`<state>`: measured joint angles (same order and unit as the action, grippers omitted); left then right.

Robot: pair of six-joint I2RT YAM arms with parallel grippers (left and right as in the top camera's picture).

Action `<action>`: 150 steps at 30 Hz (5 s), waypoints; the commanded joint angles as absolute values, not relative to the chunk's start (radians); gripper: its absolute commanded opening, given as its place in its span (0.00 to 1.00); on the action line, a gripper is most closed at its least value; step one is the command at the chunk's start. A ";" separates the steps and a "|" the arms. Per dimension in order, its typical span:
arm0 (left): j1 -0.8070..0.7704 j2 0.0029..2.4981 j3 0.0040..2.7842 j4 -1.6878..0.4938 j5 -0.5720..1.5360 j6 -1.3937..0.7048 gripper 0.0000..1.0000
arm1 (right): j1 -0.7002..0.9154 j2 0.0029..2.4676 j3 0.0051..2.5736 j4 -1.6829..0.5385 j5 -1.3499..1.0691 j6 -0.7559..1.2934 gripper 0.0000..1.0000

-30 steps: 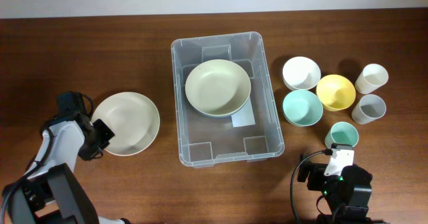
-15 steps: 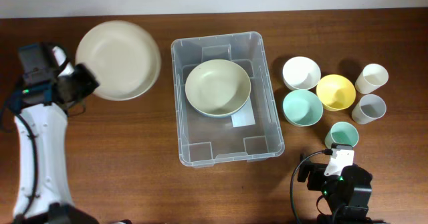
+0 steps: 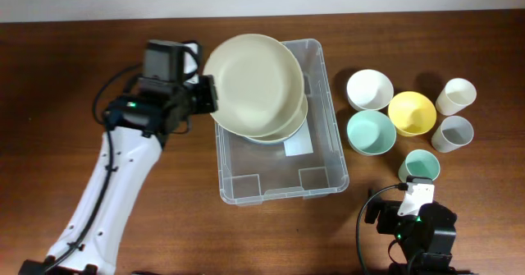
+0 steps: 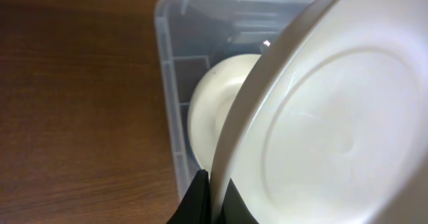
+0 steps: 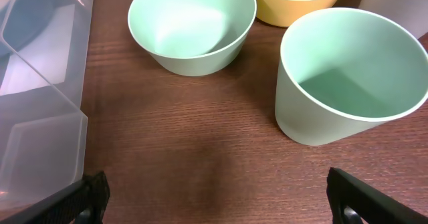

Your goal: Pack container

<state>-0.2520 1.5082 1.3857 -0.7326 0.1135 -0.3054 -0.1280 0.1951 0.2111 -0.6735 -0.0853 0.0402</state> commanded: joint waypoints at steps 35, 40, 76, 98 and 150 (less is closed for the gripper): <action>-0.318 1.694 1.393 -0.539 0.083 -0.298 0.44 | -0.118 0.191 0.215 -0.670 -0.094 0.030 0.99; -0.315 1.684 1.393 -0.630 0.082 -0.285 0.44 | -0.118 0.191 0.215 -0.670 -0.094 0.030 0.99; 0.020 1.061 1.276 -0.861 0.292 -0.081 0.01 | -0.118 0.191 0.215 -0.670 -0.094 0.030 0.99; 0.021 0.557 0.300 -0.101 -0.174 -0.089 0.00 | -0.118 0.191 0.215 -0.670 -0.094 0.030 0.99; 0.021 0.033 0.395 -0.857 -0.233 -0.118 1.00 | -0.118 0.191 0.215 -0.670 -0.094 0.030 0.99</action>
<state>0.0185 0.0414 0.3801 -0.8112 -0.2188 -0.1162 -0.1280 0.1955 0.2111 -0.6735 -0.0887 0.0292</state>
